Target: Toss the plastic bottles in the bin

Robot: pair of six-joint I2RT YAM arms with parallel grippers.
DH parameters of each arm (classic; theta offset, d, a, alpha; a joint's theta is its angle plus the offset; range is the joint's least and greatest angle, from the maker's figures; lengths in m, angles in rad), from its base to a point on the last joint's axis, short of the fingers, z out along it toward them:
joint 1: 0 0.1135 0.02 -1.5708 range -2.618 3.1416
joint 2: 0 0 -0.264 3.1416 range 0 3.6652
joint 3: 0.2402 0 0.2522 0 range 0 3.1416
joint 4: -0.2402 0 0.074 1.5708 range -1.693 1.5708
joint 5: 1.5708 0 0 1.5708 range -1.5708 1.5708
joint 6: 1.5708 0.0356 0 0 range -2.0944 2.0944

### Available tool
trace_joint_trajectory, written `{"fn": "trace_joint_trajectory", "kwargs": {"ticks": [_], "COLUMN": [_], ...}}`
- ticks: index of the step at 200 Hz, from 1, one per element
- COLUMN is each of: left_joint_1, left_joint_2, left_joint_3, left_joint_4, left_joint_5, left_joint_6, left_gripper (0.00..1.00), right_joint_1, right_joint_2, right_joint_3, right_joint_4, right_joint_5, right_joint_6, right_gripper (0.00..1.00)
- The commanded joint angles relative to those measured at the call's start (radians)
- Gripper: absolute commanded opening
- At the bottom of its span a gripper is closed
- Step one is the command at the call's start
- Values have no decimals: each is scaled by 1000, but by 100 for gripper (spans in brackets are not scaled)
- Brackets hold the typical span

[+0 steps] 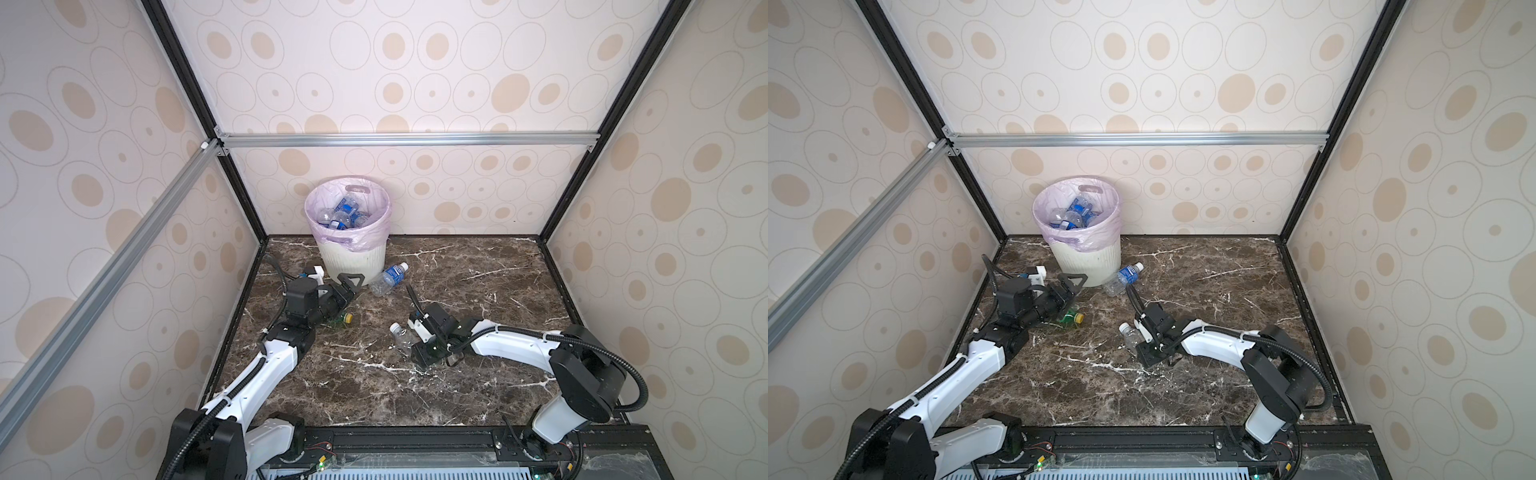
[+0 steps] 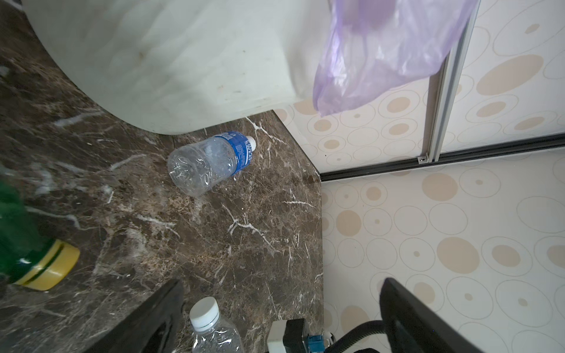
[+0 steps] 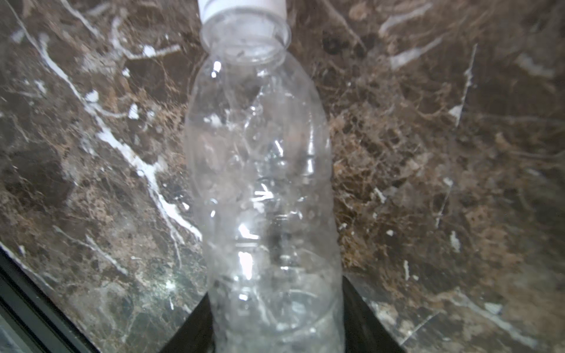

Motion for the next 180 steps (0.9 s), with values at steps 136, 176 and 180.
{"fn": "trace_joint_trajectory", "kwargs": {"ticks": [136,176,180], "left_joint_1": [-176,-195,-196], "left_joint_2": [138,142,143], "left_joint_3": [59,67,67], "left_joint_4": [170,176,175], "left_joint_5": [31,19,17], "left_joint_6": [-100,-95,-95], "left_gripper": [91,81,80], "right_joint_1": [7,6,6], "right_joint_2": [-22,-19,-16], "right_joint_3": [340,368,371], "right_joint_4": [-71,-47,-47], "right_joint_5": [-31,-22,-23], "right_joint_6": [71,83,84], "right_gripper": [53,53,53]}}
